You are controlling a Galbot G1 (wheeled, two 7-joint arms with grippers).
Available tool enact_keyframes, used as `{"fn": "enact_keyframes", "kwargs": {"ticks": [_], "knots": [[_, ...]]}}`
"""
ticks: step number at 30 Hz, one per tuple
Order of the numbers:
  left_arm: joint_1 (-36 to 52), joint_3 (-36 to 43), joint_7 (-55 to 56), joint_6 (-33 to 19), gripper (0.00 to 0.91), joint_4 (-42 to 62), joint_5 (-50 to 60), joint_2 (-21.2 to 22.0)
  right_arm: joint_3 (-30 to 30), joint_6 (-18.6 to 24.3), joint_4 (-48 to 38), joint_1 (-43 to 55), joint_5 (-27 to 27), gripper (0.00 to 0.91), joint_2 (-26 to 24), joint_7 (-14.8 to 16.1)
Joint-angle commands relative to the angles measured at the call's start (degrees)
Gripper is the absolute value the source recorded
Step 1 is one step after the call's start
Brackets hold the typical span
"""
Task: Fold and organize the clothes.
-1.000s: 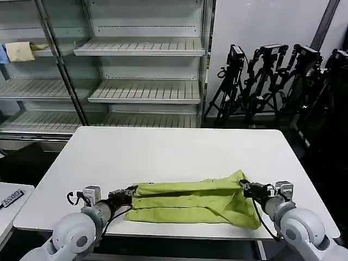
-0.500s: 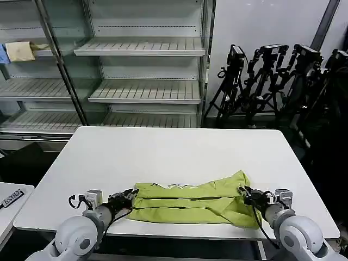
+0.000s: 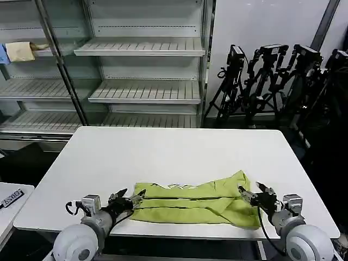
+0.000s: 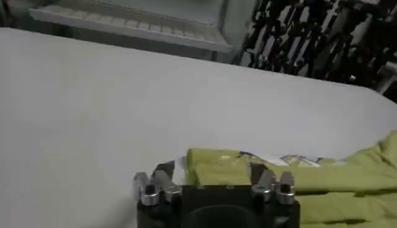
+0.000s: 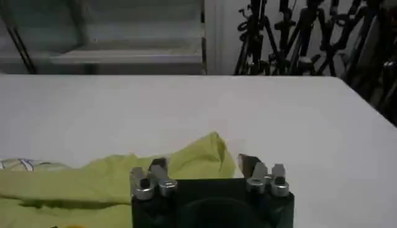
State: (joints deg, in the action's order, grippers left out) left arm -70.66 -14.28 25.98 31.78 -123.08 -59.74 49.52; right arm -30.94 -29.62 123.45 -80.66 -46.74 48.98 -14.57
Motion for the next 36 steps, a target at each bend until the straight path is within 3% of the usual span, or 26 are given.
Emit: {"fn": "enact_keyframes", "kwargs": {"ticks": [1, 12, 21, 23, 25, 29, 36], "knots": [[-6.2, -0.7, 0.6, -2.0, 0.907, -2.7, 3.3, 6.9, -6.0, 5.3, 4.6, -8.2, 5.0, 0.907, 1.9, 0.3], [-5.0, 0.4, 0.6, -4.2, 0.907, 2.9, 8.6, 13.0, -8.1, 9.2, 3.9, -12.8, 8.1, 0.907, 3.6, 2.9], [-4.5, 1.4, 0.5, -4.8, 0.907, 5.7, 10.3, 15.7, -6.7, 9.6, 2.7, -11.8, 9.2, 0.907, 4.0, 3.1], [-4.5, 1.5, 0.5, -5.2, 0.343, 6.1, 10.4, 15.8, -6.6, 9.6, 2.7, -11.5, 9.2, 0.907, 4.0, 3.0], [-4.6, 1.6, 0.5, -6.0, 0.121, 6.1, 10.5, 15.7, -6.5, 9.6, 2.5, -11.3, 9.2, 0.907, 3.9, 3.0], [-5.0, 1.6, 0.4, -6.6, 0.04, 5.9, 10.5, 15.8, -6.3, 9.7, 2.2, -10.8, 9.2, 0.907, 3.9, 2.9], [-5.9, 1.8, 0.1, -7.1, 0.04, 5.6, 10.7, 15.9, -6.1, 9.6, 2.3, -10.1, 9.1, 0.907, 4.0, 2.8]]}}
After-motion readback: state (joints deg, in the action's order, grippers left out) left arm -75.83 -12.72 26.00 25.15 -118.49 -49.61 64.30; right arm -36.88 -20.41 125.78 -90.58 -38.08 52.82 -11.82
